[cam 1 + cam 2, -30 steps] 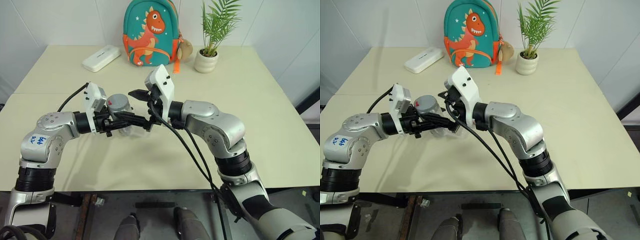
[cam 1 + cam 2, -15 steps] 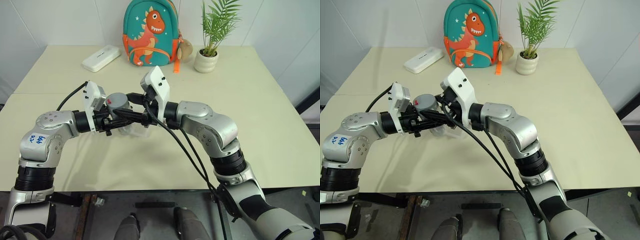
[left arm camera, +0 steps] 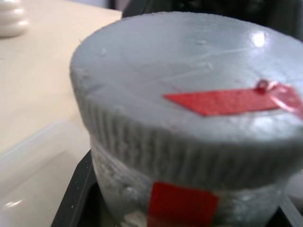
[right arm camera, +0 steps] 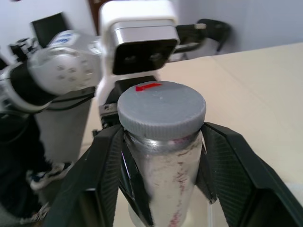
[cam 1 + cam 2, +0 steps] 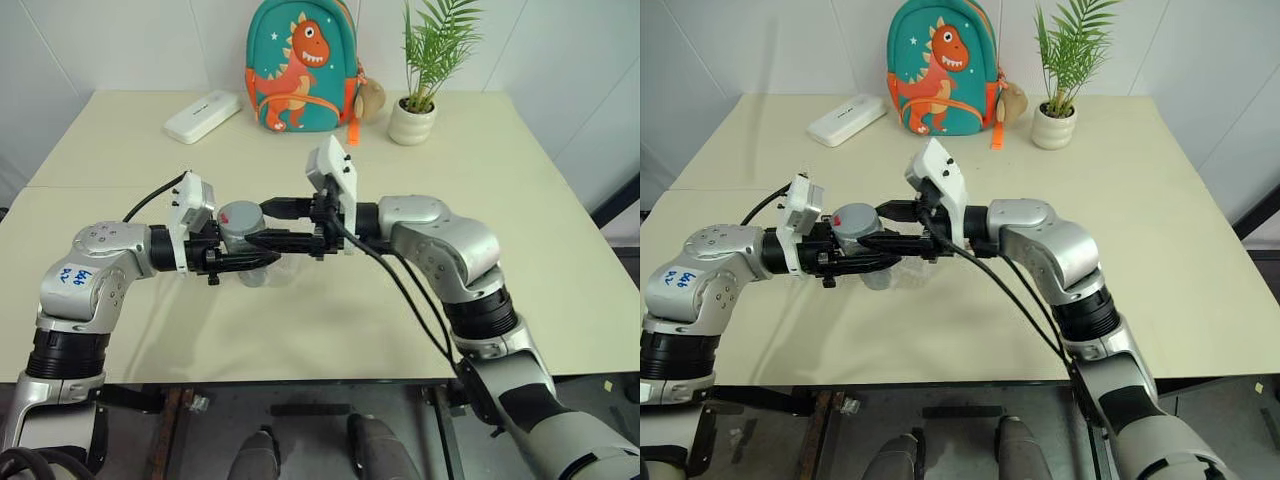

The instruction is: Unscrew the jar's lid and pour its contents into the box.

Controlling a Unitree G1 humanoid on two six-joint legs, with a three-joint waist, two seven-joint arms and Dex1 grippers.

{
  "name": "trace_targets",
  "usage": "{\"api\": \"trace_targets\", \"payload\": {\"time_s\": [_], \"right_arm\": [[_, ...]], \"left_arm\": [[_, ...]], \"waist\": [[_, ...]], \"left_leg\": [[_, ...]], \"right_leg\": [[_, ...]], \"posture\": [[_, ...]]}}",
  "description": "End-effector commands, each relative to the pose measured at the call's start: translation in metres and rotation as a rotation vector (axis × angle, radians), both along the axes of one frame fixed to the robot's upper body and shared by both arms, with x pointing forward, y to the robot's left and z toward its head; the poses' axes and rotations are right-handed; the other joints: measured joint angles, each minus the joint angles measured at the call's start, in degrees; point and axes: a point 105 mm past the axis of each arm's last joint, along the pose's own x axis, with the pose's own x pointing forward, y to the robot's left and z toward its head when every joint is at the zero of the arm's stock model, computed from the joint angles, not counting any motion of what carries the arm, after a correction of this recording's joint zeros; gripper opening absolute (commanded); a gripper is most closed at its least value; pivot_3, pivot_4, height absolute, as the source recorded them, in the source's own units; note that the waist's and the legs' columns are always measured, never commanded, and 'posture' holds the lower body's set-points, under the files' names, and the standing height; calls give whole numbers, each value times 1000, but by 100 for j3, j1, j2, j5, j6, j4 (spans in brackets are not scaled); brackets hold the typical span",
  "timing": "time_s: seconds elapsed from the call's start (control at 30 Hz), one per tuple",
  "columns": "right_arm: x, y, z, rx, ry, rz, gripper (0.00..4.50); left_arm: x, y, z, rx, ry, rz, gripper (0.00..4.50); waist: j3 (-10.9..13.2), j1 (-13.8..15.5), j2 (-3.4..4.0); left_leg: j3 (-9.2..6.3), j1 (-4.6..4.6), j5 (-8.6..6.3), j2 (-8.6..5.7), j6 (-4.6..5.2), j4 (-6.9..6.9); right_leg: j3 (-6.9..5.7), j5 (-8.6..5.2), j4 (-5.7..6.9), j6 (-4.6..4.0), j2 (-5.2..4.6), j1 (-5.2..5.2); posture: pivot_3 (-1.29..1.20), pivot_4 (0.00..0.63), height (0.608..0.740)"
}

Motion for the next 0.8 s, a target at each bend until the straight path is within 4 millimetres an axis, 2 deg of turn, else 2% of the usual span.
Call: {"api": "trace_targets", "payload": {"time_s": [0.03,0.3,0.4,0.53,0.63,0.8], "right_arm": [[-13,3,15,36,-41,99,2542],[-15,4,14,59,15,99,2542],[-17,3,18,83,23,94,3135],[-6,-3,25,112,-13,8,4453],[-2,-8,27,117,-37,-31,4481],[-9,-8,28,119,-45,-28,4481]], "left_arm": [[-9,-7,7,1,-32,-100,1986],[-9,-12,8,-27,-47,-103,1986],[-9,-11,7,-27,-47,-94,1986],[-8,-5,7,-18,-45,-69,1986],[-5,-2,8,-12,-47,-43,1986],[3,2,7,-6,-42,11,1986]], "waist": [[0,-4,0],[0,12,0],[0,0,0],[1,13,1],[1,20,1],[1,-2,2]], "left_leg": [[0,1,0,0,0,0],[0,-1,0,0,0,1],[0,-1,0,0,0,1],[-1,-1,0,2,0,1],[-1,-2,0,1,0,5],[-1,-2,0,1,0,2]], "right_leg": [[0,0,0,0,0,0],[0,0,1,0,-1,0],[0,0,2,0,-1,0],[0,0,7,0,0,-3],[0,0,3,1,-1,0],[0,0,2,0,-1,-2]], "posture": [[0,150,740],[0,150,740],[0,150,740],[0,150,740],[0,150,740],[0,150,740]]}}
